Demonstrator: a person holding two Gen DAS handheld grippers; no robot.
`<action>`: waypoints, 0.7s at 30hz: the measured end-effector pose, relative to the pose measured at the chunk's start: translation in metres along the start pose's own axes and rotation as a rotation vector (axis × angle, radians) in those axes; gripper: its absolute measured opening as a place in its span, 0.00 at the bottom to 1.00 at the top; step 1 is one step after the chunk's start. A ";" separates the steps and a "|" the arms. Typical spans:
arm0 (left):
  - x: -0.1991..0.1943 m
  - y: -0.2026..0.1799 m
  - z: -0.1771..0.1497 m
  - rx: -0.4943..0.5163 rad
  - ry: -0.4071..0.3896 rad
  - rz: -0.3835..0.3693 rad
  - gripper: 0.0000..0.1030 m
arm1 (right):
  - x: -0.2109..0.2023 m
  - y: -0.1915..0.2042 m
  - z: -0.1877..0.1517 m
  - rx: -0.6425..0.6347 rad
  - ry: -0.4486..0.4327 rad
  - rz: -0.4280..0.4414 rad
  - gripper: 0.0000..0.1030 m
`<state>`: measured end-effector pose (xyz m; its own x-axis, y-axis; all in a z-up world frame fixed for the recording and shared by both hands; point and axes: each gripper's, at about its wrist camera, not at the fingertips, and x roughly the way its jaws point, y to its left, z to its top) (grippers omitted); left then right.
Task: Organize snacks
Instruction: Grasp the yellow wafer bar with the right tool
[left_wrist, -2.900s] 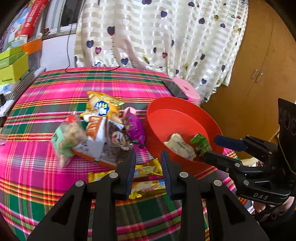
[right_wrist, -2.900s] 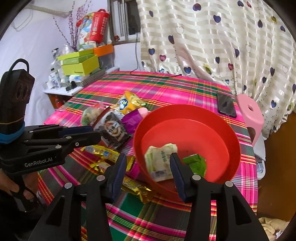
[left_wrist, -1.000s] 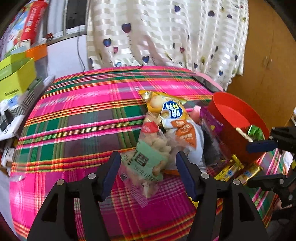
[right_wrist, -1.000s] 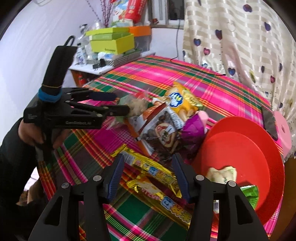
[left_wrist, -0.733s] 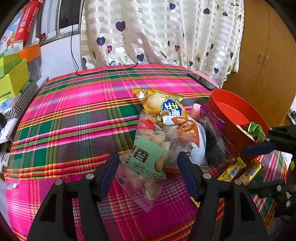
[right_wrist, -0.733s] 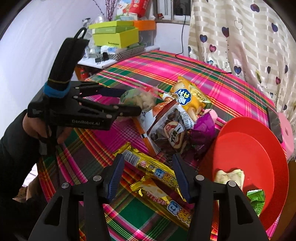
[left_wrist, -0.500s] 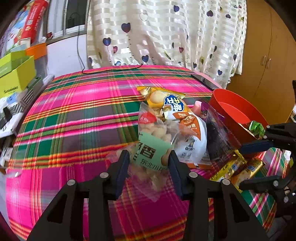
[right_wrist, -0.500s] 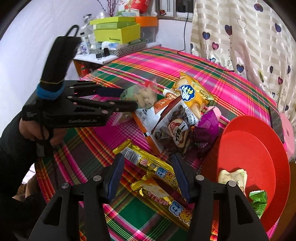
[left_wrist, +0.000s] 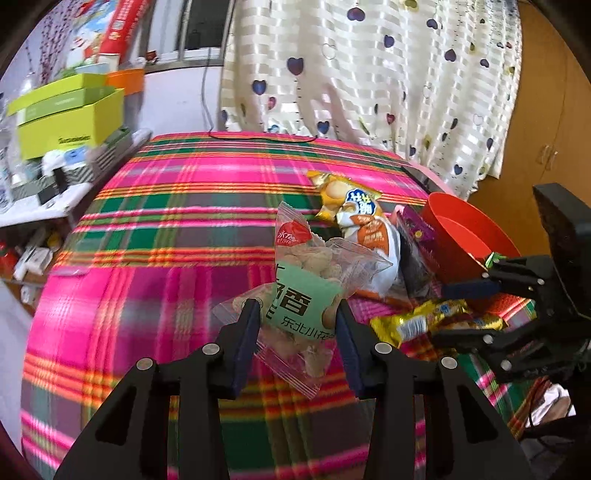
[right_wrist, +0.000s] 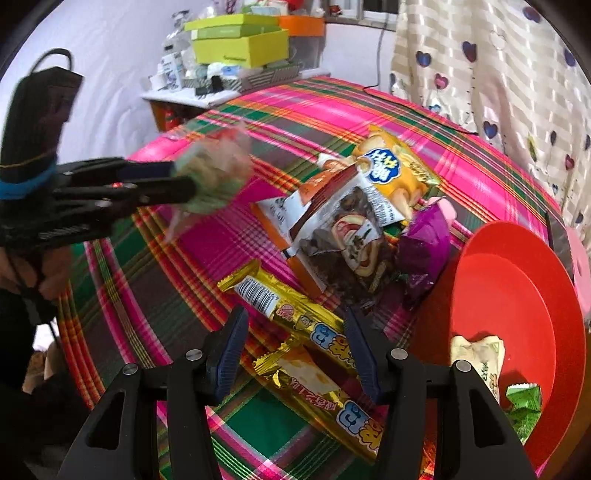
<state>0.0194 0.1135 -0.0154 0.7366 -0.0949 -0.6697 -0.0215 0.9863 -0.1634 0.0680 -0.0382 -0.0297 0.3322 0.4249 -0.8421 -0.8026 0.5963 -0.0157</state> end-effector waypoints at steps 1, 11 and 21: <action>-0.002 0.000 -0.002 -0.004 0.011 0.007 0.41 | 0.002 0.001 0.000 -0.013 0.007 -0.002 0.51; 0.016 -0.005 0.005 0.066 0.050 -0.018 0.56 | 0.027 0.004 0.008 -0.109 0.096 -0.023 0.51; 0.033 -0.002 -0.003 0.023 0.077 -0.017 0.60 | 0.026 0.004 0.007 -0.078 0.067 0.008 0.25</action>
<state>0.0423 0.1078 -0.0393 0.6823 -0.1213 -0.7210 0.0071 0.9872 -0.1594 0.0771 -0.0203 -0.0482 0.2936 0.3815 -0.8765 -0.8423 0.5369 -0.0485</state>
